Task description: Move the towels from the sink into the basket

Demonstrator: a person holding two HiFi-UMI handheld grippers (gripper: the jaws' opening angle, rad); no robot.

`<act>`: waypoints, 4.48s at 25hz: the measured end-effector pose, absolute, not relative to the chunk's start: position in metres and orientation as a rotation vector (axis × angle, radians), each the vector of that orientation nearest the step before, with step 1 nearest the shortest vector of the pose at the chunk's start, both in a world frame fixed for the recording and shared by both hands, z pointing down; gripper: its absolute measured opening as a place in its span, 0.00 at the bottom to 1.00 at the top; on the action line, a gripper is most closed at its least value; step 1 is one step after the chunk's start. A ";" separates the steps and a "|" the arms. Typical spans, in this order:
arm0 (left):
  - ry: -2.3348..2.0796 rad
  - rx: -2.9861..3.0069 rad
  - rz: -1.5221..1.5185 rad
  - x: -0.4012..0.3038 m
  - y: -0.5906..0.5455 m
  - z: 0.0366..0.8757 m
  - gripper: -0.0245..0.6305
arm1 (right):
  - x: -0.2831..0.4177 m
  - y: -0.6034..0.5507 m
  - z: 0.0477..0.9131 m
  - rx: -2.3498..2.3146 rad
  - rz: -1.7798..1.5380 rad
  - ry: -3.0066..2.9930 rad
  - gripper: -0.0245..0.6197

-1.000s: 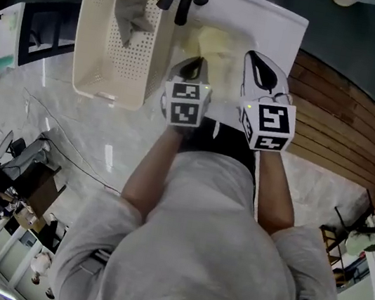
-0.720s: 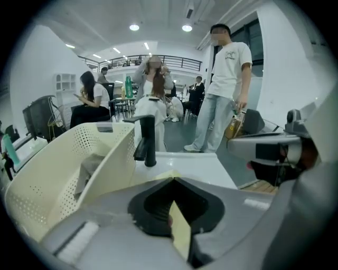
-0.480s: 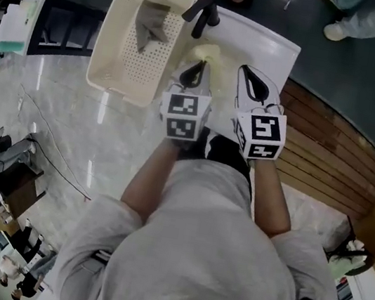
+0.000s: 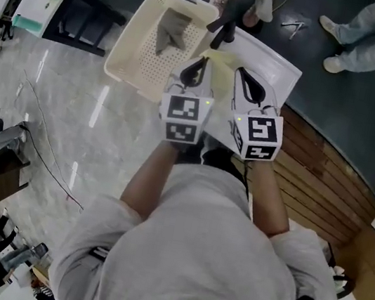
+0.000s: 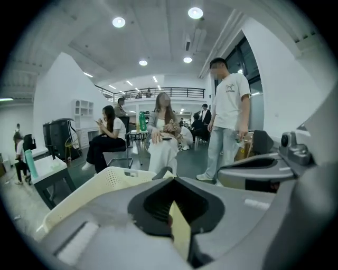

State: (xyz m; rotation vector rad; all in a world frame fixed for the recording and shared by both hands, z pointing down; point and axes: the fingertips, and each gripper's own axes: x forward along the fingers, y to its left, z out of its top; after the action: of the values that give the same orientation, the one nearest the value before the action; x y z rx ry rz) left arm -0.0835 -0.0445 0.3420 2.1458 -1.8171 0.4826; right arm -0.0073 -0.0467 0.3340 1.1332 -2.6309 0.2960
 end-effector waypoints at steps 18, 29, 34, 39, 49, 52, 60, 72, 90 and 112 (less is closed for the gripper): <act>-2.146 1.919 0.388 -0.218 -0.023 0.298 0.07 | -0.116 -0.043 0.320 0.890 0.254 -2.756 0.05; -2.328 1.770 0.301 -0.297 -0.004 0.260 0.07 | -0.182 -0.038 0.311 0.735 0.219 -2.805 0.05; -2.361 1.753 0.289 -0.317 -0.005 0.253 0.07 | -0.197 -0.044 0.307 0.722 0.210 -2.813 0.05; -2.321 1.754 0.268 -0.326 -0.015 0.260 0.07 | -0.205 -0.052 0.310 0.730 0.215 -2.807 0.05; -2.091 1.817 0.329 -0.294 -0.033 0.321 0.07 | -0.212 -0.062 0.328 0.759 0.267 -2.759 0.05; -2.032 1.811 0.355 -0.291 -0.037 0.344 0.07 | -0.215 -0.065 0.338 0.762 0.281 -2.741 0.05; -1.953 1.814 0.394 -0.294 -0.055 0.377 0.07 | -0.220 -0.083 0.357 0.795 0.306 -2.704 0.05; -1.789 1.842 0.457 -0.297 -0.097 0.423 0.07 | -0.231 -0.112 0.367 0.881 0.357 -2.650 0.05; -1.559 1.943 0.509 -0.257 -0.105 0.447 0.25 | -0.205 -0.111 0.377 0.962 0.366 -2.585 0.05; -1.972 1.928 0.325 -0.224 -0.014 0.356 0.07 | -0.178 -0.038 0.321 0.831 0.204 -2.744 0.05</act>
State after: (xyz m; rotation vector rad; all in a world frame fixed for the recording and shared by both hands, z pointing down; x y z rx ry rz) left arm -0.2237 -0.0144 0.3558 1.9277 -1.9717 0.3249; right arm -0.1780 -0.0377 0.3211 0.8306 -2.7440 0.2037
